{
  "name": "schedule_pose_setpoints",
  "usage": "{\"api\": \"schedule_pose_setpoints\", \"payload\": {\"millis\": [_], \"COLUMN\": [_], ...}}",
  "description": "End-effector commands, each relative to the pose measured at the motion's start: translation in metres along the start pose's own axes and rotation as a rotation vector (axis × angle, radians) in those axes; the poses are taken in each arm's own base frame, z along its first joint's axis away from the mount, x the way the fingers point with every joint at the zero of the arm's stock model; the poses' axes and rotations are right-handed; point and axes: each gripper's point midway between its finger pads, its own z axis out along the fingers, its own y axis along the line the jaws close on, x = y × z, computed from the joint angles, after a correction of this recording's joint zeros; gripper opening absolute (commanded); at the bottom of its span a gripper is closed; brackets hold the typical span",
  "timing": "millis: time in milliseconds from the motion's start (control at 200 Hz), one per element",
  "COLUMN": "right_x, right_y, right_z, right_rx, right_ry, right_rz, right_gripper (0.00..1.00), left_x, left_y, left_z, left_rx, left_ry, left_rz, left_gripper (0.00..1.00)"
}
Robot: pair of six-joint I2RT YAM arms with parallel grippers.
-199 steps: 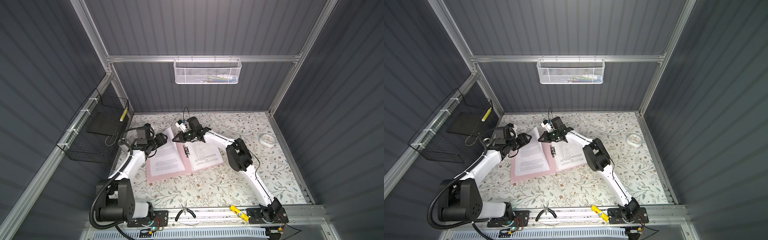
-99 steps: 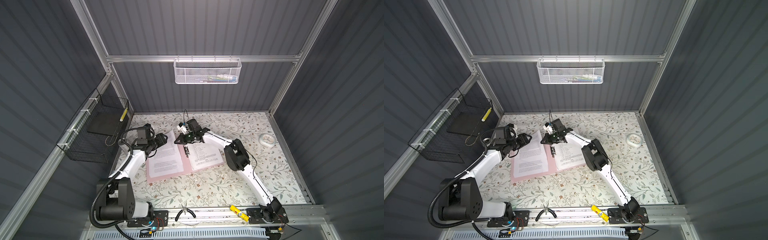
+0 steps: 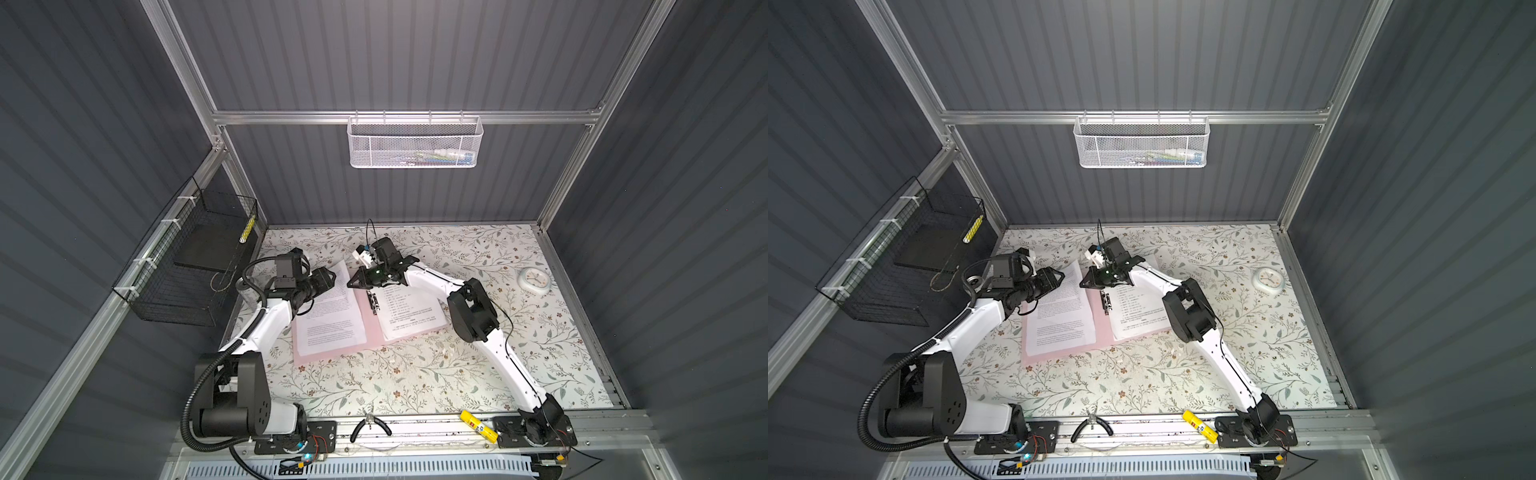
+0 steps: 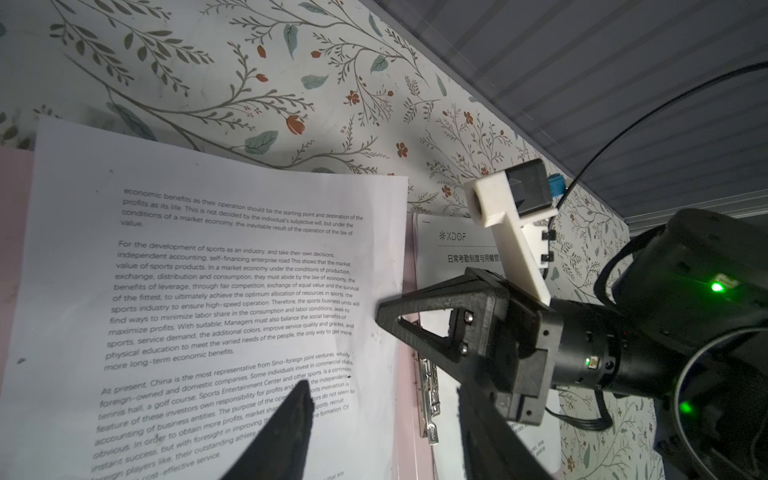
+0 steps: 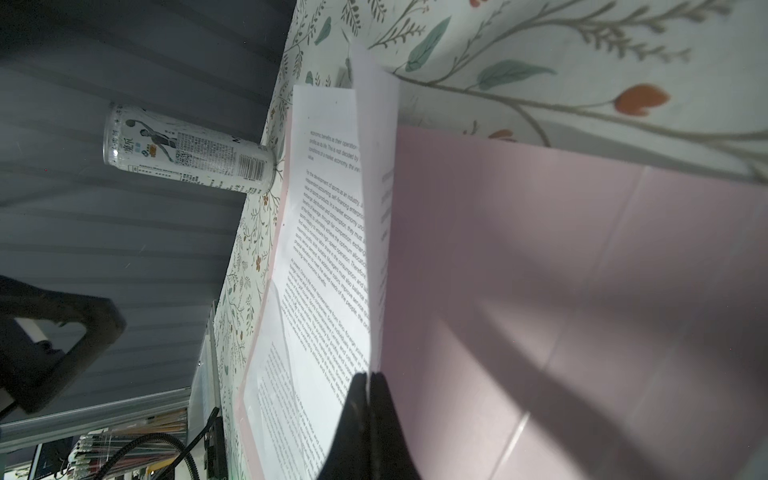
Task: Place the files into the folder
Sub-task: 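Lower the sheet onto the folder's open cover beside the clip with the right gripper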
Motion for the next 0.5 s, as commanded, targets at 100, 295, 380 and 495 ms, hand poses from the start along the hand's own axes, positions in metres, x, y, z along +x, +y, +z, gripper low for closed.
{"api": "schedule_pose_setpoints", "payload": {"millis": [100,295,380,495], "right_x": [0.010,0.017,0.019,0.022], "right_y": [0.001,0.001,0.004,0.004], "right_z": [0.011,0.013,0.016,0.017], "right_rx": [-0.021,-0.028,-0.036,-0.041], "right_ry": [0.040,0.054,0.059,0.067], "right_rz": [0.015,0.024,0.021,0.027], "right_gripper": [0.00,0.00,0.00,0.00], "left_x": [-0.002,-0.002,-0.003,-0.002], "left_y": [-0.002,-0.002,-0.002,-0.002], "left_z": [0.004,0.005,0.005,0.005], "left_rx": [0.020,0.021,0.021,0.020], "left_ry": [0.006,0.007,0.006,0.008], "left_rz": [0.011,0.013,0.012,0.012], "left_gripper": [0.57,0.57,0.57,0.57]}}
